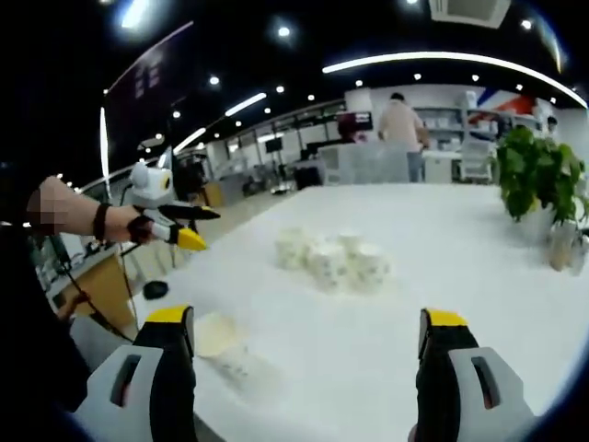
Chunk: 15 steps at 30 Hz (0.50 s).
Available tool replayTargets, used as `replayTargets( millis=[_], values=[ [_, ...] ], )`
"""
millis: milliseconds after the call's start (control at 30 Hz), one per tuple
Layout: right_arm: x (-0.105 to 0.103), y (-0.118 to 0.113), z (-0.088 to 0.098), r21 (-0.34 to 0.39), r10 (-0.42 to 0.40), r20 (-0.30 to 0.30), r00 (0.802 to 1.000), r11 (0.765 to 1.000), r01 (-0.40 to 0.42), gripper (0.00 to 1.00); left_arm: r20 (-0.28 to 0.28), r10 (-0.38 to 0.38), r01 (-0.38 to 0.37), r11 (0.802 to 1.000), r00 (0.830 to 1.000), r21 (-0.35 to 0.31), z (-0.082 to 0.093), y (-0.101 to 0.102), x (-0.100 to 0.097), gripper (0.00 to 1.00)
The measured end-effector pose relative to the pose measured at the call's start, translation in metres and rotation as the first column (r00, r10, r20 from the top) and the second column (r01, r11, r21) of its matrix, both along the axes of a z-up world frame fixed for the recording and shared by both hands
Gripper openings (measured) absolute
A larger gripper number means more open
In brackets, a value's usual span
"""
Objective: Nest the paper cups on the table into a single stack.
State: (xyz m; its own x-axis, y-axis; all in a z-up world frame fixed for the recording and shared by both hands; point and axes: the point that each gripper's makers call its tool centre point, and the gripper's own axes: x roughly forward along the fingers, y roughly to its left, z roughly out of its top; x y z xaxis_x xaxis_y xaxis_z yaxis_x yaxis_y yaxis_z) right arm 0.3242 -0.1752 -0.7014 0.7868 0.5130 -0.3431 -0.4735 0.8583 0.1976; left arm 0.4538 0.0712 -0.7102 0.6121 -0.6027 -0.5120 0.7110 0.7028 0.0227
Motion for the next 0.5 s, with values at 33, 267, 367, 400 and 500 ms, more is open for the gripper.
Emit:
replayTargets(
  millis=[33, 267, 367, 400, 500],
  values=[
    [0.0, -0.001, -0.001, 0.0, -0.004, -0.001, 1.0, 1.0, 0.004, 1.0, -0.001, -0.007, 0.007, 1.0, 1.0, 0.009, -0.002, -0.002, 0.002, 0.99],
    [0.004, -0.008, -0.011, 0.005, -0.015, -0.027, 1.0, 1.0, 0.016, 1.0, 0.005, -0.029, 0.028, 0.999, 1.0, 0.046, -0.014, -0.012, 0.029, 0.98],
    [0.006, -0.011, -0.014, 0.005, -0.02, -0.037, 0.999, 1.0, 0.021, 1.0, 0.009, -0.024, 0.023, 0.999, 1.0, 0.047, -0.021, -0.019, 0.042, 0.97],
    [0.006, -0.012, -0.015, 0.008, -0.023, -0.039, 0.999, 1.0, 0.023, 1.0, 0.009, -0.022, 0.022, 0.999, 1.0, 0.045, -0.023, -0.021, 0.045, 0.97],
    [0.008, -0.015, -0.018, 0.015, -0.028, -0.051, 0.998, 0.999, 0.029, 1.0, 0.014, 0.001, -0.001, 1.0, 1.0, -0.007, -0.025, -0.029, 0.055, 0.97]
  ],
)
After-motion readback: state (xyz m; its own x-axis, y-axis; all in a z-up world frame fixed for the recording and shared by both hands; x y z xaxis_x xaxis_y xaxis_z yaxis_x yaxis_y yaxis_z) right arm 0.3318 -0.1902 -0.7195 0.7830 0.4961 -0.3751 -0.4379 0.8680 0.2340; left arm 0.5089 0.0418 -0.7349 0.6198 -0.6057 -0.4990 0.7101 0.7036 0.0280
